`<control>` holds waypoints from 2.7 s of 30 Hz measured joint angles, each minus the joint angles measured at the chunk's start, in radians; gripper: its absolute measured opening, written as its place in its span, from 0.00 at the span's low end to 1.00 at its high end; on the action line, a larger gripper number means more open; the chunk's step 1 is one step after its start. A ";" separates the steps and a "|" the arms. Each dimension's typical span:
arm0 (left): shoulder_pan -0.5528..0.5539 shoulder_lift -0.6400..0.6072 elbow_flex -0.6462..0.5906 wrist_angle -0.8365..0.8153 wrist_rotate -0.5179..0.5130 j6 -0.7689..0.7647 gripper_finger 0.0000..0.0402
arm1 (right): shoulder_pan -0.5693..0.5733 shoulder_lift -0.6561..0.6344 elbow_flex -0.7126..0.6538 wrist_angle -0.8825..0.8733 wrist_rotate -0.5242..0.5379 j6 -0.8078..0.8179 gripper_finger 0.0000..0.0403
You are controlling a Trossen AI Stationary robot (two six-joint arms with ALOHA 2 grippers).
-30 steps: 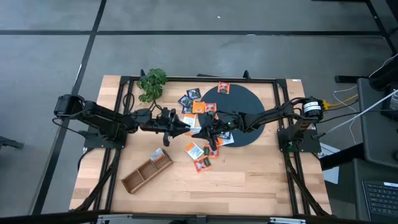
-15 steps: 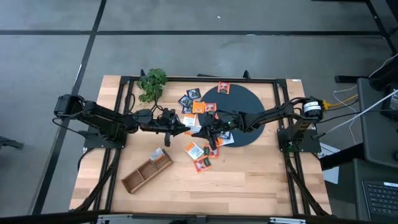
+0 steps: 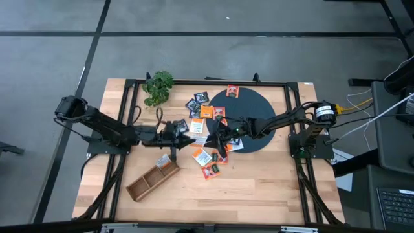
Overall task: Pick & Place Tea
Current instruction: Put the white tea bag into the right section of the wooden organizer
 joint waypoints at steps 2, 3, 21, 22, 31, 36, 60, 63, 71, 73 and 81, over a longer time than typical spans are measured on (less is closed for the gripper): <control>-0.074 -0.027 0.000 -0.034 -0.127 -0.005 0.01 | 0.004 0.000 0.000 -0.002 0.000 -0.001 0.30; -0.115 -0.043 0.000 -0.050 -0.194 -0.011 0.01 | 0.008 0.000 0.000 -0.004 0.001 -0.002 0.30; -0.747 0.100 0.004 -0.118 -1.142 -0.356 0.01 | 0.036 0.000 0.000 0.001 0.055 -0.003 0.31; -0.750 0.119 0.010 -0.118 -1.150 -0.365 0.01 | 0.036 0.000 0.000 0.002 0.055 -0.002 0.31; -0.758 0.198 0.026 -0.116 -1.175 -0.363 0.00 | 0.036 0.000 0.000 0.050 0.055 0.018 0.31; -0.703 0.164 0.026 -0.115 -1.078 -0.299 0.00 | 0.037 0.000 0.003 0.122 0.054 -0.005 0.31; -0.269 0.024 0.026 -0.116 -0.376 0.018 0.00 | 0.058 0.000 0.130 -0.010 0.064 -0.166 0.31; -0.281 0.024 0.026 -0.119 -0.387 0.011 0.00 | 0.054 0.000 0.130 -0.022 0.087 -0.169 0.31; -0.287 0.024 0.026 -0.131 -0.415 0.009 0.00 | 0.053 0.000 0.130 -0.028 0.051 -0.169 0.26; -0.287 0.024 0.026 -0.133 -0.424 0.009 0.00 | 0.053 0.000 0.130 -0.028 0.039 -0.169 0.21; -0.279 0.024 0.026 -0.137 -0.421 0.011 0.01 | 0.053 0.000 0.130 -0.028 0.027 -0.187 0.02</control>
